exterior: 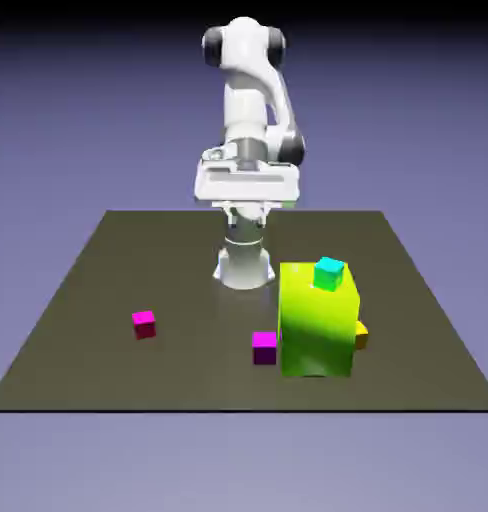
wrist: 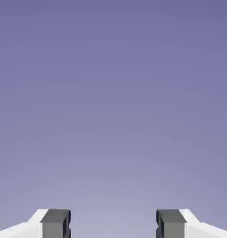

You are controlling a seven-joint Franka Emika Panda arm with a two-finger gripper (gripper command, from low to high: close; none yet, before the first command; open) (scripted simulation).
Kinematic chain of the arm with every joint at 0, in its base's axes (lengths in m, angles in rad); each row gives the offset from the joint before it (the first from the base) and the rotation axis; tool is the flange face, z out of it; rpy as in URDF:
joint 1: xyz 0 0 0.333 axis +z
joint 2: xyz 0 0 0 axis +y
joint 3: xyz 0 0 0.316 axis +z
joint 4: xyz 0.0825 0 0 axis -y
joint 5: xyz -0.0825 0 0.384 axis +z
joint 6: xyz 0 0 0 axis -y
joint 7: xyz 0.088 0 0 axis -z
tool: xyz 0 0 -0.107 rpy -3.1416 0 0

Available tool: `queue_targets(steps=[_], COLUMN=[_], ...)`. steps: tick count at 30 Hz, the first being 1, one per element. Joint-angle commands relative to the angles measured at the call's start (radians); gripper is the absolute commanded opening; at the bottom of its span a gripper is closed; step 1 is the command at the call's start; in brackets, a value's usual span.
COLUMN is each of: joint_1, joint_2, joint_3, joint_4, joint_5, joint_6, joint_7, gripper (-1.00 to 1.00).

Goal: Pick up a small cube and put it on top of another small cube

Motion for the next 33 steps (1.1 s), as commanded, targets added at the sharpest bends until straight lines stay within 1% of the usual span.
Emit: queue_targets(steps=[1, 33], joint_1=[-0.001, -0.017], joint_2=[0.013, 0.412], joint_3=[-0.015, -0.508], joint_4=[-0.002, -0.05], joint_5=[-0.009, -0.301], joint_6=[0.001, 0.033], joint_7=[-0.044, -1.435], gripper=[0.0, 0.0])
